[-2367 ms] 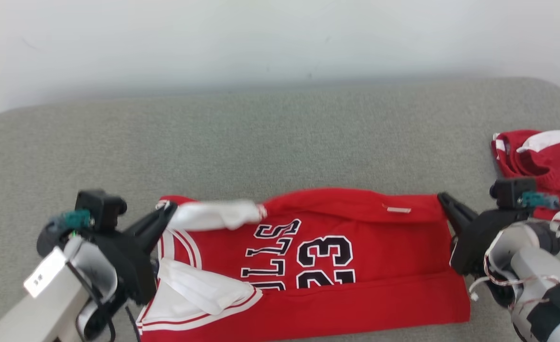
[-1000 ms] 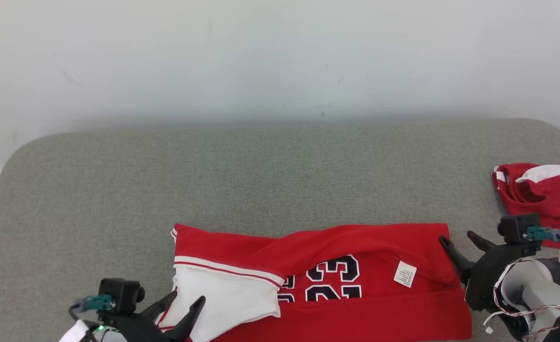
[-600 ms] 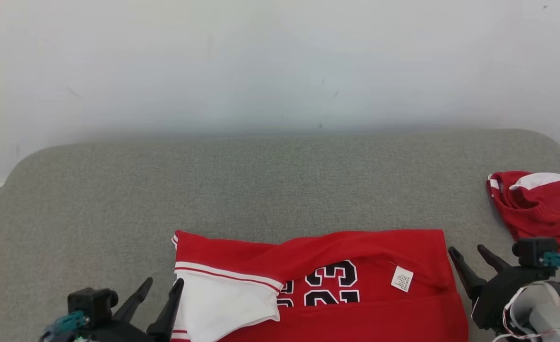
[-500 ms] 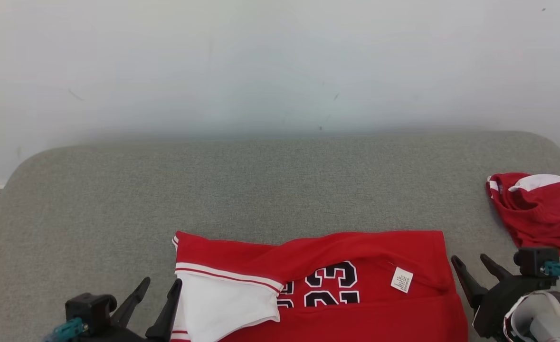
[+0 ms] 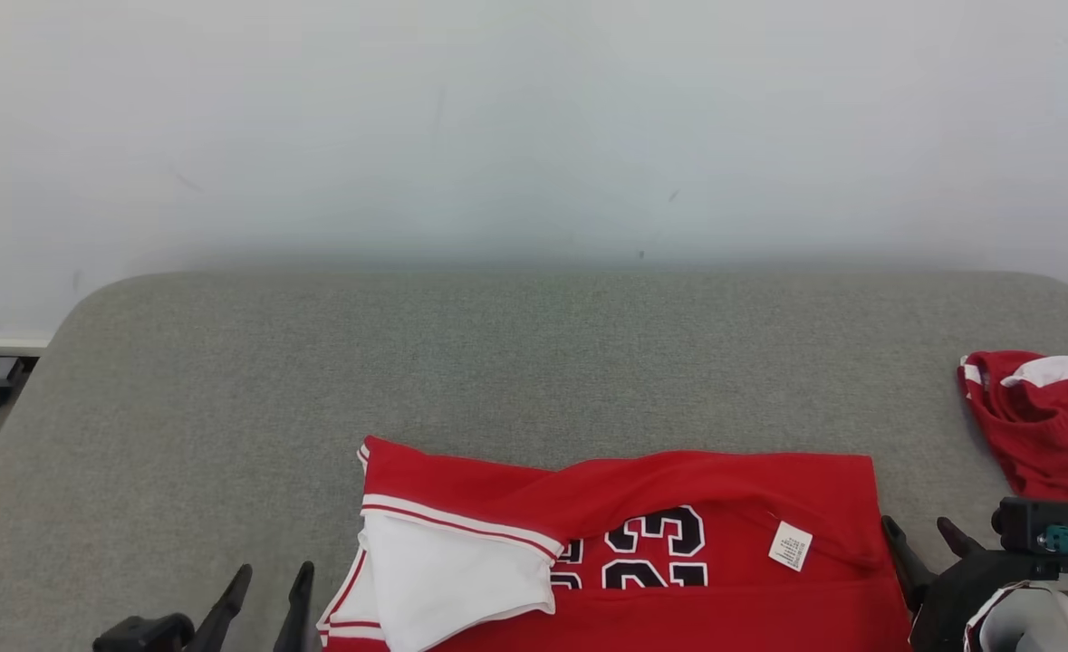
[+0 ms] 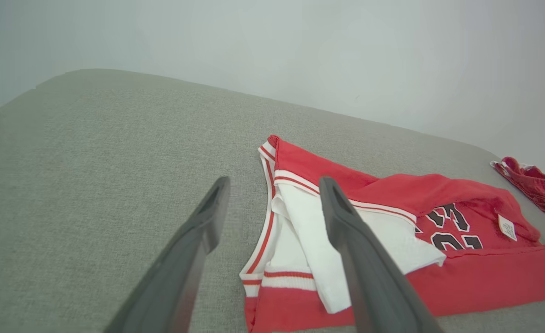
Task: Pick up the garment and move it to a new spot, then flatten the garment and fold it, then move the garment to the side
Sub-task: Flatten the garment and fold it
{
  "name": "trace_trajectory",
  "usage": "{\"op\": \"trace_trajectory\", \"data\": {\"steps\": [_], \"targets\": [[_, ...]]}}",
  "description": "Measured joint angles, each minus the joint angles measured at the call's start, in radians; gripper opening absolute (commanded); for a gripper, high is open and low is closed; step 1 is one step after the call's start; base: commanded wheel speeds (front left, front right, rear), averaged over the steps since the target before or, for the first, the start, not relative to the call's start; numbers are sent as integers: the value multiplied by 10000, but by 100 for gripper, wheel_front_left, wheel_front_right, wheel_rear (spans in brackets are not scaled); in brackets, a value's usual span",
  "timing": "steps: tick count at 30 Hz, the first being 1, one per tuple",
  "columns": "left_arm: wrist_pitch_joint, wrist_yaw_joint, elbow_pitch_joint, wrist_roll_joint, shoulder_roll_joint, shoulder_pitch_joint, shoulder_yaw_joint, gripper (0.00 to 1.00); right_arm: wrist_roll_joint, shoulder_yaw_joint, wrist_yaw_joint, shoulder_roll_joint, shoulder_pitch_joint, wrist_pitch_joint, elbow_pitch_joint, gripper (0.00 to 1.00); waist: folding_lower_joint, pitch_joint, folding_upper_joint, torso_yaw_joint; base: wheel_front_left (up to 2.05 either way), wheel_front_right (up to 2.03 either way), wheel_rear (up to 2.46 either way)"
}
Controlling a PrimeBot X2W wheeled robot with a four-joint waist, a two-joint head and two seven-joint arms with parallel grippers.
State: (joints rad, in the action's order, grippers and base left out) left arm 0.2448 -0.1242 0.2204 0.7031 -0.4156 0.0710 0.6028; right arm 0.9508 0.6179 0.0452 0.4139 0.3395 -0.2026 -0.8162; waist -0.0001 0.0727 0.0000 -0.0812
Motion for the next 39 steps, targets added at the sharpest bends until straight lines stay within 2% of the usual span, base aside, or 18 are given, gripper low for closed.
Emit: {"op": "trace_trajectory", "data": {"steps": [6,15,22,32,33,35,39], "targets": [[27,0,-201,-637,433,-287,-656,100,173,12,-259,-75,356,520,-307,100,0,-55,0,-195,0,0,0],[56,0,-617,-1455,988,-662,-1175,100,359,98,-443,-299,711,1643,-957,100,2,-238,1,-507,0,0,0],[58,0,-857,-1979,1152,-681,-1540,100,508,192,-639,-454,841,2487,-1499,100,2,-358,0,-717,0,0,0],[67,0,-1126,-2541,1352,-918,-1946,100,573,324,-573,-587,1076,3400,-1841,100,1,-450,0,-796,0,0,0],[67,0,-1139,-2556,1379,-919,-1960,100,614,322,-537,-587,1109,3459,-1864,84,1,-455,0,-799,0,0,0],[67,0,-1145,-2612,1434,-922,-1983,100,667,334,-502,-593,1176,3570,-1891,0,1,-461,0,-802,0,0,0],[65,0,-1143,-2665,1484,-939,-2048,100,719,332,-320,-686,1215,3668,-1889,0,1,-459,0,-795,0,0,0]]}}
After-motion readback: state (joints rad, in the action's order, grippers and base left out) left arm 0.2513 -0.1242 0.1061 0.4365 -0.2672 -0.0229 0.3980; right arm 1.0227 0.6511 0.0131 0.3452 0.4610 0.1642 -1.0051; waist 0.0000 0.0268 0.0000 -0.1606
